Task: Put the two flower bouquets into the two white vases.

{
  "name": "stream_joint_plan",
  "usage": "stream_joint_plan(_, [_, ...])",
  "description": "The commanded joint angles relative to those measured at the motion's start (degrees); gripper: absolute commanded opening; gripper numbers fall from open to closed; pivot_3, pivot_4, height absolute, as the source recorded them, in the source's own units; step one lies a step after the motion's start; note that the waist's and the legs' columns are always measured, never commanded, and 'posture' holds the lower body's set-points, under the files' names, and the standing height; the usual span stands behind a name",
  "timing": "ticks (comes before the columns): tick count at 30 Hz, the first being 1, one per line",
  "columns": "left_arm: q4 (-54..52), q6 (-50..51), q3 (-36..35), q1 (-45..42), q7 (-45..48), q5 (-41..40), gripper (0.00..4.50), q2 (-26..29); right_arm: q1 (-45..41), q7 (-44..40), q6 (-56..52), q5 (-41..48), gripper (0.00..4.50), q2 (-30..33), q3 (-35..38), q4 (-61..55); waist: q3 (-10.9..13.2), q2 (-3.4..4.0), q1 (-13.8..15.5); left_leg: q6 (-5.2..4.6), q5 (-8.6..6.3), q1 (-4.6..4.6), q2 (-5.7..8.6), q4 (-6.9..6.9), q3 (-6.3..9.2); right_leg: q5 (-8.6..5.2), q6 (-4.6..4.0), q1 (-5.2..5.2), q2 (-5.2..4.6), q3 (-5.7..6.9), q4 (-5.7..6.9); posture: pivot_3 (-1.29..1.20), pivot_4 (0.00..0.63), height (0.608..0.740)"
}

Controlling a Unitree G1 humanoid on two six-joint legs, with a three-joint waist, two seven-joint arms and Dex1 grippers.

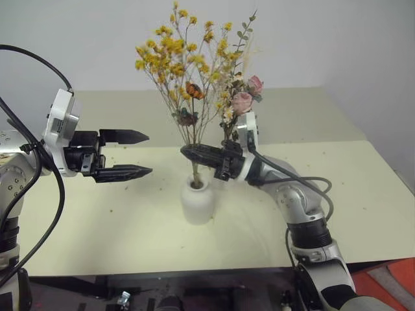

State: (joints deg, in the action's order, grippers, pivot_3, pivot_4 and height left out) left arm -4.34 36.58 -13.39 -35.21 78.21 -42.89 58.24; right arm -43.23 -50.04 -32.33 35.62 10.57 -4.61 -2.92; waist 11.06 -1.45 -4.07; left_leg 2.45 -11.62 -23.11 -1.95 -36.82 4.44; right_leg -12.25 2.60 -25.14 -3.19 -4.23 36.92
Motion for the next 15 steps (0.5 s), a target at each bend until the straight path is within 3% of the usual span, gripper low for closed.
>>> stream_joint_plan(1, [-1.5, -0.1, -1.8, -0.4, -0.1, -0.8, 4.5, 1.1, 0.5, -1.2, 2.2, 0.0, 1.69, 0.3, 0.4, -1.4, 0.0, 0.0, 0.0, 0.0, 0.0, 0.0, 0.0, 0.0, 0.0, 0.0, 0.0, 0.0, 0.0, 0.0, 0.0, 0.0, 0.15, 0.74])
stream_joint_plan(9, [-0.8, -0.3, -1.4, -0.9, 0.3, -0.5, 4.5, 1.2, 2.4, -3.5, 5.4, -2.4, 4.46, 3.2, 0.2, -2.2, 0.0, 0.0, 0.1, 0.0, 0.0, 0.0, 0.0, 0.0, 0.0, -0.01, 0.01, 0.0, 0.0, 0.0, 0.0, 0.0, 0.15, 0.74])
stream_joint_plan(15, [-0.1, -0.7, -1.0, -1.4, 0.5, 0.0, 4.5, 1.2, 2.7, -8.4, 7.5, -4.8, 4.46, 9.2, -0.8, -2.4, 0.0, 0.0, 0.1, 0.0, 0.0, -0.01, 0.01, 0.0, 0.0, -0.01, 0.02, 0.0, 0.0, 0.0, -0.01, 0.0, 0.15, 0.74])
